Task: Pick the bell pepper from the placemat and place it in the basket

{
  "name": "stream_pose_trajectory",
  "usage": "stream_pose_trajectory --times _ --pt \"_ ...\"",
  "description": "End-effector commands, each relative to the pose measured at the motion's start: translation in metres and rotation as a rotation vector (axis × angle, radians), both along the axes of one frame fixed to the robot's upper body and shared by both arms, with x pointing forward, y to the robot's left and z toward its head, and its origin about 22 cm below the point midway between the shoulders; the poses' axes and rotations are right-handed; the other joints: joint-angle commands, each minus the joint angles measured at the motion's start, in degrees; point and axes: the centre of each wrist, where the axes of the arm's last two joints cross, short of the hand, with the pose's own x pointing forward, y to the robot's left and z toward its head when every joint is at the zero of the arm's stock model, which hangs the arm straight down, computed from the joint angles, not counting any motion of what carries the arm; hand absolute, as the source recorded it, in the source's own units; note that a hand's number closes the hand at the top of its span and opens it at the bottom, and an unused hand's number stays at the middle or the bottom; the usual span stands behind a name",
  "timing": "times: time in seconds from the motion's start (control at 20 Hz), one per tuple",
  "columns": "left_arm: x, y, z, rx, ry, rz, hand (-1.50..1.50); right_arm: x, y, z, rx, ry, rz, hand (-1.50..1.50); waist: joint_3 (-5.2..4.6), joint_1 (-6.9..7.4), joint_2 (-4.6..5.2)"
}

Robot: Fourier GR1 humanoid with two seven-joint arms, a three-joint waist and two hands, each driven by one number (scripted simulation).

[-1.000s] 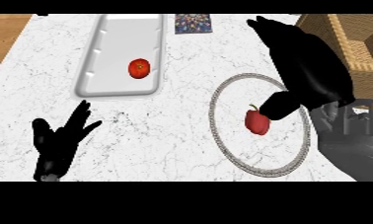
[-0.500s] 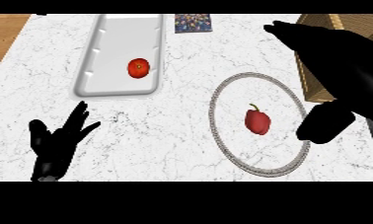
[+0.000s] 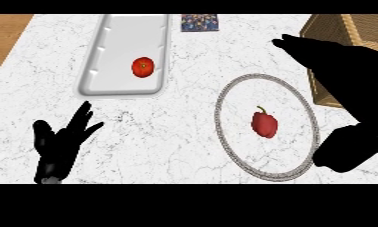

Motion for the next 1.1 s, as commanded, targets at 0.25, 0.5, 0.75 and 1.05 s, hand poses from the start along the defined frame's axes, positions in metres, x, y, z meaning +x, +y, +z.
stream_pose_trajectory --times 0.25,0.5,0.75,1.05 --pt "-0.006 0.003 -0.021 0.049 0.151 0.015 0.00 -0.012 0.011 -0.039 -0.036 0.027 -0.129 -1.50 -0.34 0.86 1.01" --pt "-0.015 0.012 -0.015 0.033 0.158 0.004 0.00 -0.003 0.007 -0.066 -0.104 0.040 -0.165 -1.50 -0.32 1.47 1.07" --pt "-0.017 -0.001 -0.030 0.030 0.152 -0.006 0.00 -0.009 0.011 -0.101 -0.094 0.070 -0.165 -1.50 -0.31 1.37 1.11" --pt "-0.006 -0.004 -0.006 0.033 0.146 0.006 0.00 -0.007 0.006 -0.123 -0.086 0.058 -0.181 -1.50 -0.26 1.62 1.03"
